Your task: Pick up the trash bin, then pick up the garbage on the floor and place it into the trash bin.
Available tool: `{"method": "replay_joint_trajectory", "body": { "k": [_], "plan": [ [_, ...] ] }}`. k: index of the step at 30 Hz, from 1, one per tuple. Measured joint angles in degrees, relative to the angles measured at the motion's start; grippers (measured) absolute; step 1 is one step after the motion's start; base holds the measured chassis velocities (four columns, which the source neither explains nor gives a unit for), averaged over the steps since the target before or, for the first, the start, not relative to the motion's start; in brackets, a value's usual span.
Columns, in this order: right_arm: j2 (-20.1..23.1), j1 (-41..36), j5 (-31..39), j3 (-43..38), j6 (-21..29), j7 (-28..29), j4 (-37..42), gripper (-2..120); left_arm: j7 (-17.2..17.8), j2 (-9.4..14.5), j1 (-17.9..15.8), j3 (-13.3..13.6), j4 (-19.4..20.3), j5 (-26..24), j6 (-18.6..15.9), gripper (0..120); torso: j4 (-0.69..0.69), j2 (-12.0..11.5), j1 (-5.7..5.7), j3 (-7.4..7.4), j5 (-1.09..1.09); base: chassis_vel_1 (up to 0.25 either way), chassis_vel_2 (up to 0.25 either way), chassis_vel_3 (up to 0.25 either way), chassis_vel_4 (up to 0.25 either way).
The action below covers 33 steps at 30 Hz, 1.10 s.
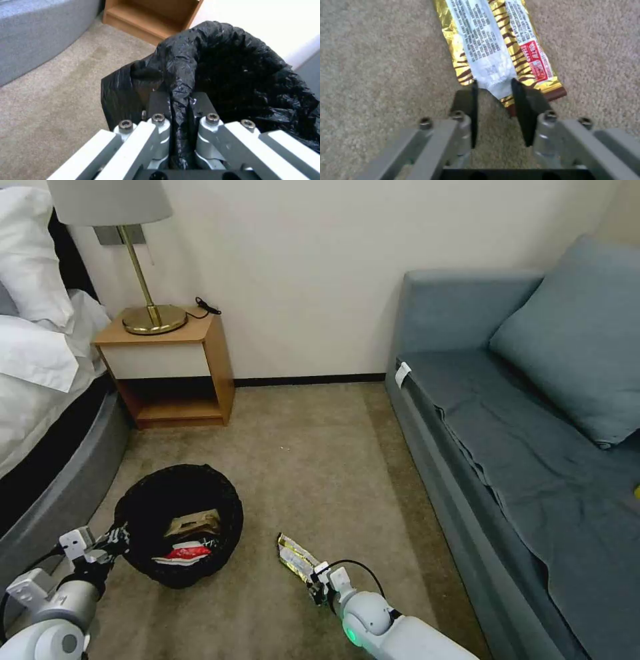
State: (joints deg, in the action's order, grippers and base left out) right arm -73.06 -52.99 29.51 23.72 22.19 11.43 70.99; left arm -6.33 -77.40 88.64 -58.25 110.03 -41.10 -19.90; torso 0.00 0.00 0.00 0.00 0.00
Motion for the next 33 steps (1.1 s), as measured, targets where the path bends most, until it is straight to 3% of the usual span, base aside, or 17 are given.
{"method": "replay_joint_trajectory", "body": {
  "k": [7, 29, 33],
  "plan": [
    [-0.4, 0.35, 0.02, -0.05, -0.59, 0.42, -0.4, 0, -0.07, 0.06, 0.01, -0.14, 0.0, -0.09, 0.06, 6, 0.0, 0.0, 0.0, 0.0, 0.0, 0.0, 0.0, 0.0, 0.0],
    [-0.52, 1.76, 0.39, -2.58, -1.42, 1.43, 0.04, 0, -0.11, 0.03, 0.19, -0.59, 0.3, -0.36, 0.12, 6, 0.0, 0.0, 0.0, 0.0, 0.0, 0.0, 0.0, 0.0, 0.0],
    [-0.51, 1.93, 0.68, -3.64, -1.42, 1.49, -0.09, 15, -0.11, 0.09, 0.19, -0.58, 0.3, -0.38, 0.17, 6, 0.0, 0.0, 0.0, 0.0, 0.0, 0.0, 0.0, 0.0, 0.0]
  ]
}}
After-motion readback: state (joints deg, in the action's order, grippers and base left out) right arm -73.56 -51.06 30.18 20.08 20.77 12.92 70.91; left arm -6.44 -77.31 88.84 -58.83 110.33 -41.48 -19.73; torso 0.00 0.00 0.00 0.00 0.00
